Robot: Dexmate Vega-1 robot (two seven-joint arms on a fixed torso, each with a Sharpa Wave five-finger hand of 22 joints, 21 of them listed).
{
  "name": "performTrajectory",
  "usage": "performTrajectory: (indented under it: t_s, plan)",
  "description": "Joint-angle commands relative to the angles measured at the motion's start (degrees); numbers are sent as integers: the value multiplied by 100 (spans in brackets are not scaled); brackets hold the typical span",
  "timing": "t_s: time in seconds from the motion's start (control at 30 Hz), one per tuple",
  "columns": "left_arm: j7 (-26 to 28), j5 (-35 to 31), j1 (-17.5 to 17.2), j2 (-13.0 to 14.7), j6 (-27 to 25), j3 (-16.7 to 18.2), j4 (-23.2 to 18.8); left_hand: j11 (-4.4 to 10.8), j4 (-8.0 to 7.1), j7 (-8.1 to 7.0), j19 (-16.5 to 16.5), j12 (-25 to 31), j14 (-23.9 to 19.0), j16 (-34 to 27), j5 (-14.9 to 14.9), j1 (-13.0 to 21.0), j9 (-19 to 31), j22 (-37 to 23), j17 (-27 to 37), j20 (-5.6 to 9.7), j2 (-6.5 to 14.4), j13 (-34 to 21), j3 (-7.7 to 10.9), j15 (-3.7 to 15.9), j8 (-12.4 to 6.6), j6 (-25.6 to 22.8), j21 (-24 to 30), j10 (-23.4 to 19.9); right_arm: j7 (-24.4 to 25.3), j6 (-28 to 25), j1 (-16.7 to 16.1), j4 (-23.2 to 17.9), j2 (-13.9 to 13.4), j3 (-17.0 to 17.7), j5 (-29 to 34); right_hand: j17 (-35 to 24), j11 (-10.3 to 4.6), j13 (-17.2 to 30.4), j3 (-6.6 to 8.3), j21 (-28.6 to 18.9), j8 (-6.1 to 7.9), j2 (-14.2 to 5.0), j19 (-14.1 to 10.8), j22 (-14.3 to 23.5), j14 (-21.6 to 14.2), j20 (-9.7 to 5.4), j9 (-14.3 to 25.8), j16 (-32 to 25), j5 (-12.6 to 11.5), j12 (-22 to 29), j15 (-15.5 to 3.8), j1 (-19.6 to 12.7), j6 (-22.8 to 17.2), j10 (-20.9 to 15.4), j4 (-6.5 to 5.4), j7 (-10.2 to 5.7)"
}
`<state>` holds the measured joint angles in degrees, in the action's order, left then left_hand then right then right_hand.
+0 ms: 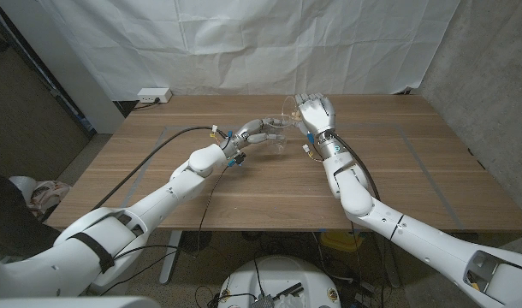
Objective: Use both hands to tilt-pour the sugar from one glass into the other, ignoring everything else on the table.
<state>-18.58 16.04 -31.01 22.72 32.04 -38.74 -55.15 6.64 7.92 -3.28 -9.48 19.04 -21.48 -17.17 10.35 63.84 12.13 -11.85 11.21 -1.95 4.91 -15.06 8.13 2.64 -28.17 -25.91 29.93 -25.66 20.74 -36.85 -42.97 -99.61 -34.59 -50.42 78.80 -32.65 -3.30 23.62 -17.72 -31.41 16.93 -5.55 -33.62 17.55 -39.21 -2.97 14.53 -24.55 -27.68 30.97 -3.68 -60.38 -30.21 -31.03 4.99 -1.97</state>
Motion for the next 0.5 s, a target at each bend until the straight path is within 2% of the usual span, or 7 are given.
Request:
performTrajectory:
  t_s: [0.03, 0.23, 0.27, 0.3, 0.5]
  plan:
    - [68, -22, -111, 112, -102, 19, -253, 7, 10, -32, 34, -18, -38, 5, -11, 8, 25, -15, 2, 2, 50, -13, -11, 512, -35, -121, 44, -36, 60, -127, 97, 121, -27, 31, 315, -32, -22, 1, -43, -47, -6, -75, 20, -7, -80, -236, 30, 31, 7, 11, -892, -20, -80, -22, 10, -64]
    - [108, -39, -169, 189, -191, 33, -416, 20, 12, -34, 37, -24, -42, 7, -10, 10, 26, -15, 2, 5, 54, -16, -10, 515, -29, -118, 48, -40, -3, -69, 67, -70, -108, 139, 237, -47, -25, -5, -62, -52, -11, -70, 44, -24, -76, -250, 36, 57, 13, 4, -888, -23, -87, -30, 4, -81]
    - [121, -52, -175, 198, -200, 31, -436, 20, 12, -34, 39, -27, -43, 6, -10, 9, 26, -15, 2, 0, 54, -16, -10, 514, -29, -118, 48, -36, -76, -142, 94, -37, -123, 95, 444, -48, -25, -5, -64, -52, -11, -71, 46, -25, -77, -251, 37, 58, 13, 3, -887, -20, -88, -29, 1, -83]
    - [111, -39, -181, 201, -207, 34, -447, 20, 12, -33, 38, -28, -43, 7, -11, 9, 26, -15, 2, 5, 54, -17, -11, 515, -30, -122, 49, -36, -32, -86, 62, -88, -136, 150, 312, -50, -29, -7, -65, -52, -11, -74, 50, -27, -78, -253, 37, 60, 14, 3, -887, -19, -90, -34, -1, -81]
    - [203, -118, -232, 273, -294, 34, -617, 14, 12, -29, 40, -39, -45, 9, -11, 7, 26, -15, 3, 4, 54, -19, -12, 514, -27, -125, 52, -21, -41, -111, -52, -244, -250, 240, 398, -64, -26, -11, -77, -56, -17, -77, 73, -45, -66, -251, 44, 86, 18, -14, -890, -21, -92, -12, -9, -85]
